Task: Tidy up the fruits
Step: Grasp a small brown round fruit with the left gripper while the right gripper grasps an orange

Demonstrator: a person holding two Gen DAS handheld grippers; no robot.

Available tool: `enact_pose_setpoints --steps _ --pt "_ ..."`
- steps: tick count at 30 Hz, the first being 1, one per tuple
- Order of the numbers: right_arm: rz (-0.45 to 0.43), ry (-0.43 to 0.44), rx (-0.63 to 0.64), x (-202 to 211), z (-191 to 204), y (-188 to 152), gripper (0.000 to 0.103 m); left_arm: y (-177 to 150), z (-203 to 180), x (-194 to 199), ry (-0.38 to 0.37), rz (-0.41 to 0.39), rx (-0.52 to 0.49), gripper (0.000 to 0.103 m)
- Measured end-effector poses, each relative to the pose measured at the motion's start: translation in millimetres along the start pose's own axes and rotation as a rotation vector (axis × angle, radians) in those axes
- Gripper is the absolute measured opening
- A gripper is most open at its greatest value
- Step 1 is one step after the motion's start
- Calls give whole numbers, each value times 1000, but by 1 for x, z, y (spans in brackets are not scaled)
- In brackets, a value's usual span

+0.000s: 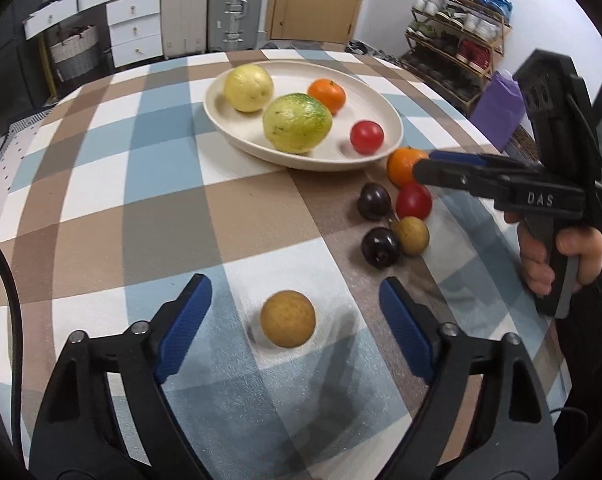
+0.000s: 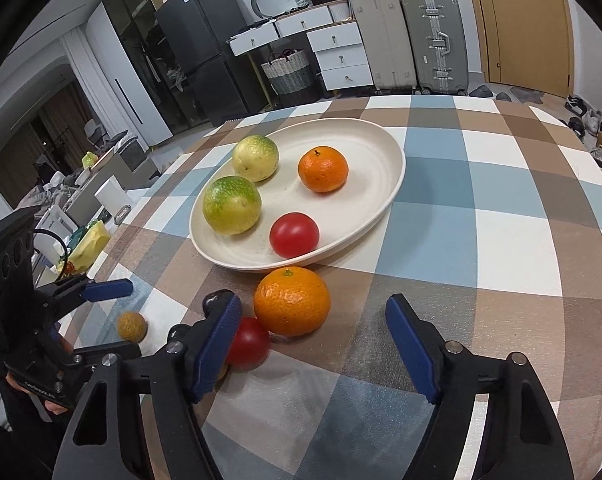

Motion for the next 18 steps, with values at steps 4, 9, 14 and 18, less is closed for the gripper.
enact_pose_setpoints --steps 4,9,14,18 --pt "-5 8 5 1 2 1 73 -3 -3 -3 0 16 -19 64" --pt "16 32 -13 -2 4 -1 63 -4 -8 -2 -12 7 -43 46" --pt "25 39 -24 -4 5 -2 50 -4 -4 0 -25 -2 -26 30" --pt "27 46 -20 -5 7 -2 46 -3 -3 0 -30 -4 -17 23"
Point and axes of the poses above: each gripper's, at about its wrist camera, not at the fingertips, and x roughly against the way its jaws point, z to its left, y to its top, the point moved 10 cm from there along -x, roughly the way its jaws point, and after that the axes turned 14 degrees about -x, right-handed, at the moved point
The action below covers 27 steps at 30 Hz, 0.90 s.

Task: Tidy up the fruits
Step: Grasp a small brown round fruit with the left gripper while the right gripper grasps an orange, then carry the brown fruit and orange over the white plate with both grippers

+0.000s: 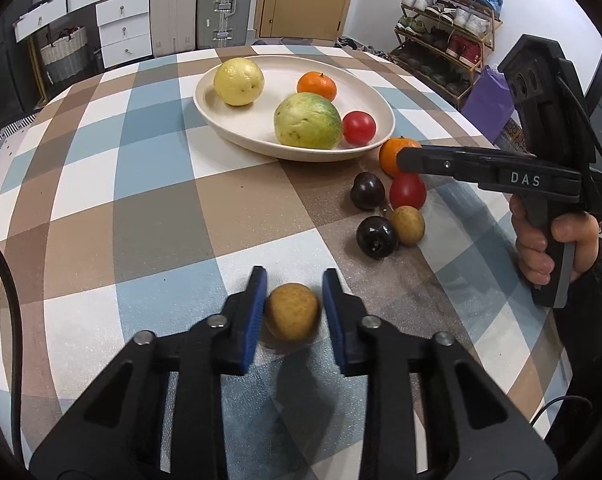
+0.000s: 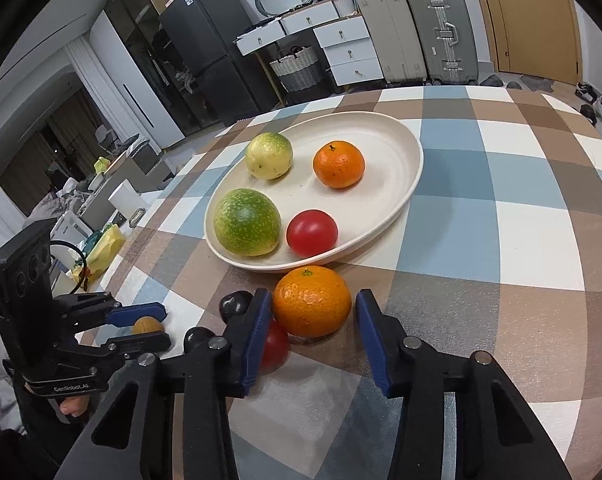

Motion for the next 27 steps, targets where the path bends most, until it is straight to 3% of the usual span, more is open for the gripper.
enact_pose_setpoints --steps 16,27 --pt "-28 -3 6 6 -1 2 40 5 5 6 2 -41 23 23" --pt "-64 5 0 14 -2 8 40 20 34 22 47 -139 143 23"
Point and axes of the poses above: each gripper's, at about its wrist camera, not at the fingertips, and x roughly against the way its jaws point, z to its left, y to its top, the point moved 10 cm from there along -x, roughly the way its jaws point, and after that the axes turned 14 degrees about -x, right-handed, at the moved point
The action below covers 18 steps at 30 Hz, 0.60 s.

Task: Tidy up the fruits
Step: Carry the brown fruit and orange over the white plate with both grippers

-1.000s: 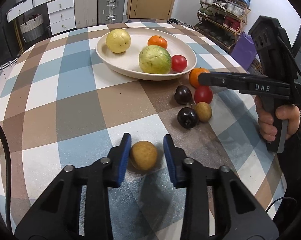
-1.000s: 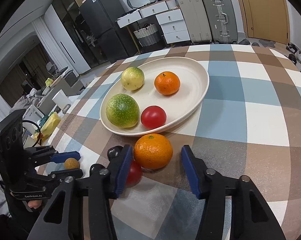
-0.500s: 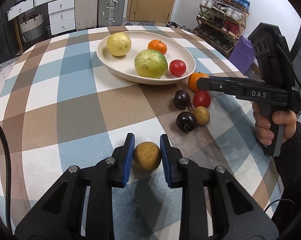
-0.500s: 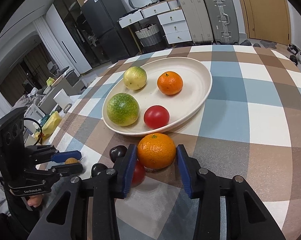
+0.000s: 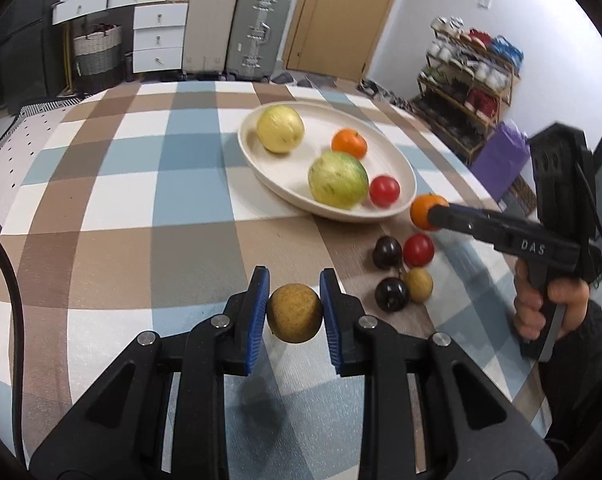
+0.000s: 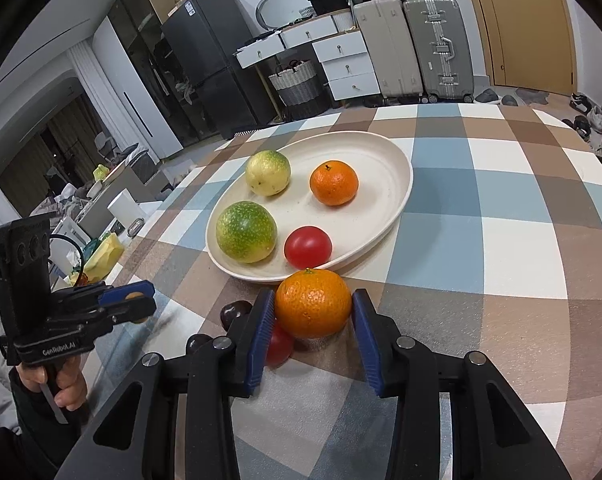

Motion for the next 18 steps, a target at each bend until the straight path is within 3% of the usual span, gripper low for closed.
enact_pose_setpoints --steps 3,18 --pt "-20 7 -4 4 0 4 40 3 5 3 38 -19 10 23" --pt "-101 45 -20 21 4 18 40 44 -4 8 84 -132 8 23"
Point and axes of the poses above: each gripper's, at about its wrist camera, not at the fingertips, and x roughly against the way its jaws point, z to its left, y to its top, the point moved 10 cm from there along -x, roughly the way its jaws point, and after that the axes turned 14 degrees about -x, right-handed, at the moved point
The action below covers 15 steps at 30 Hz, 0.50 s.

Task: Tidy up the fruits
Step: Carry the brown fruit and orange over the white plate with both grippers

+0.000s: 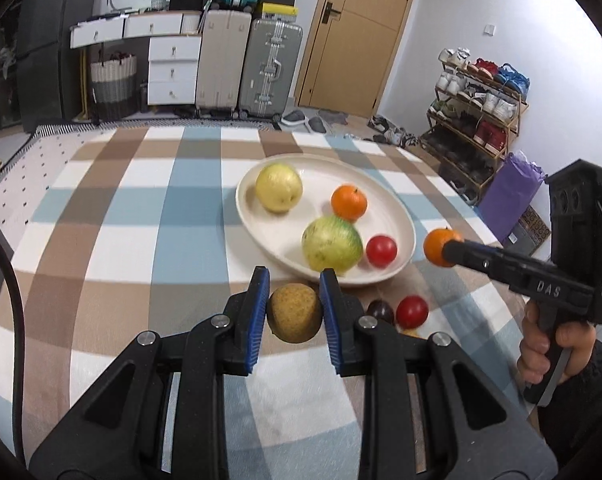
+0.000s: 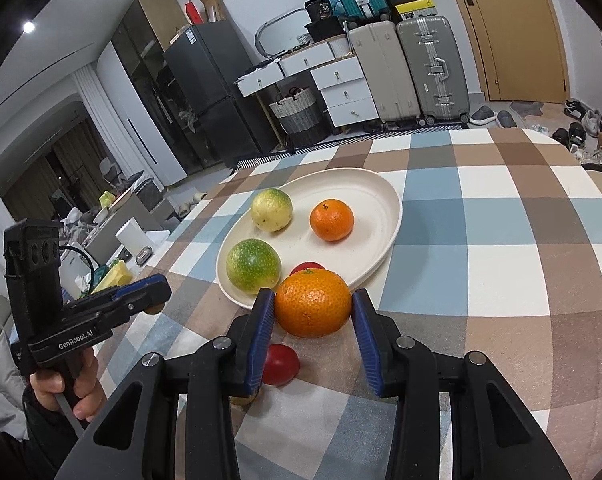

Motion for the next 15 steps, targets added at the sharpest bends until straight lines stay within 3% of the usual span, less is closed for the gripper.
enact_pose_setpoints --steps 15 --pt "-28 -18 -14 2 -1 11 40 42 -5 -17 53 -51 -18 23"
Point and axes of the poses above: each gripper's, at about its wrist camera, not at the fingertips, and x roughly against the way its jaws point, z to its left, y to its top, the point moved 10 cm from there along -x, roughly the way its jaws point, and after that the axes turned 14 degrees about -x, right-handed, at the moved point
